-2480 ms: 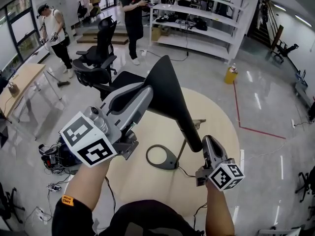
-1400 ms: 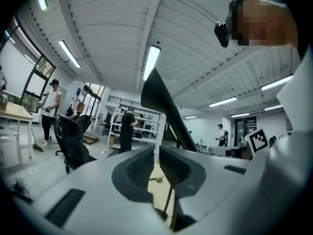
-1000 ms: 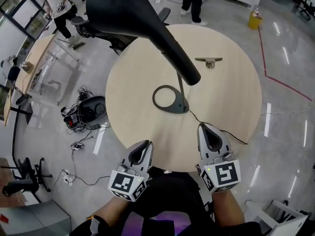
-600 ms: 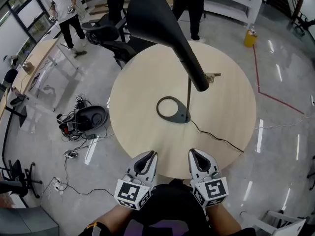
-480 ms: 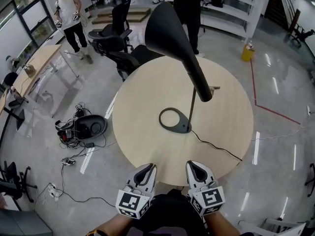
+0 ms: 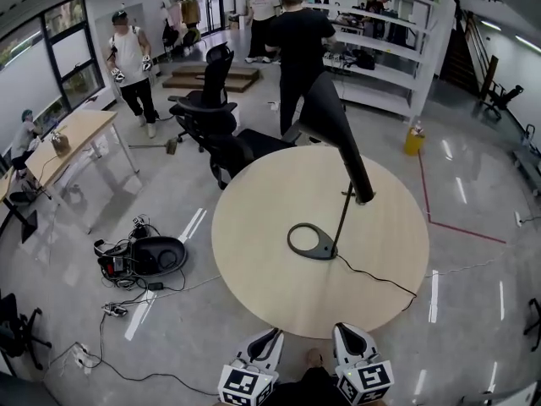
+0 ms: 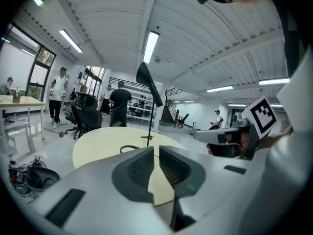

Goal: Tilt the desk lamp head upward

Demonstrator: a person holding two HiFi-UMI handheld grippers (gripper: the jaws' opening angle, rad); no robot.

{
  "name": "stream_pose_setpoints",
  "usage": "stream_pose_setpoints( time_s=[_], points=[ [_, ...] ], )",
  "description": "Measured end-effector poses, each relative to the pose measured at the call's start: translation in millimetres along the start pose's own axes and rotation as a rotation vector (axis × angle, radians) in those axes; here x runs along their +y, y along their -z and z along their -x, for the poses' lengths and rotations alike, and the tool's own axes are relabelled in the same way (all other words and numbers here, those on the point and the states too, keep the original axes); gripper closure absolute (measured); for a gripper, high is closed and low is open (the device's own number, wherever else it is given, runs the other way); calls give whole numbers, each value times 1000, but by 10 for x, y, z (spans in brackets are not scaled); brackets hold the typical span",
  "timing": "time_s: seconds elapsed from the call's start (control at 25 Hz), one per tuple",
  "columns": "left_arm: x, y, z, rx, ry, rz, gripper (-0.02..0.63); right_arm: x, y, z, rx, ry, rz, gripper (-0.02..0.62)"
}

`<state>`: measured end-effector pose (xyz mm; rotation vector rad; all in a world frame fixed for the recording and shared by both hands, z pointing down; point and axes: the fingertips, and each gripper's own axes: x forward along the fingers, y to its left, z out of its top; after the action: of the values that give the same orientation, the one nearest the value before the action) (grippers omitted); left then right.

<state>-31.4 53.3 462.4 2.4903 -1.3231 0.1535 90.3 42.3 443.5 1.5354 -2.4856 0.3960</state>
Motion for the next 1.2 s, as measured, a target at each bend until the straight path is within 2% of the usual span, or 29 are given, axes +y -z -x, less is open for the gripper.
stream_pose_setpoints(
  time_s=[0.24,0.4,0.48,0.68,1.2],
  points=[
    [-243,-6,206,-24,-38,-22,526,18,12,338,-70,-31,4,578],
    [-509,39,114,-31,-72,-22,526,-250,15,545,-91,-41,12,578],
    [-717,89,19,-27,-79,-24,550,-443,24,688,-96,-41,17,579],
    [-1233,172,-203,-3,-95,-54,558,-859,114,1000,-80,-63,7,579],
    [-1678,387,-354,7,-169,-55,560,-1165,411,1202,-33,-141,56,581]
  ],
)
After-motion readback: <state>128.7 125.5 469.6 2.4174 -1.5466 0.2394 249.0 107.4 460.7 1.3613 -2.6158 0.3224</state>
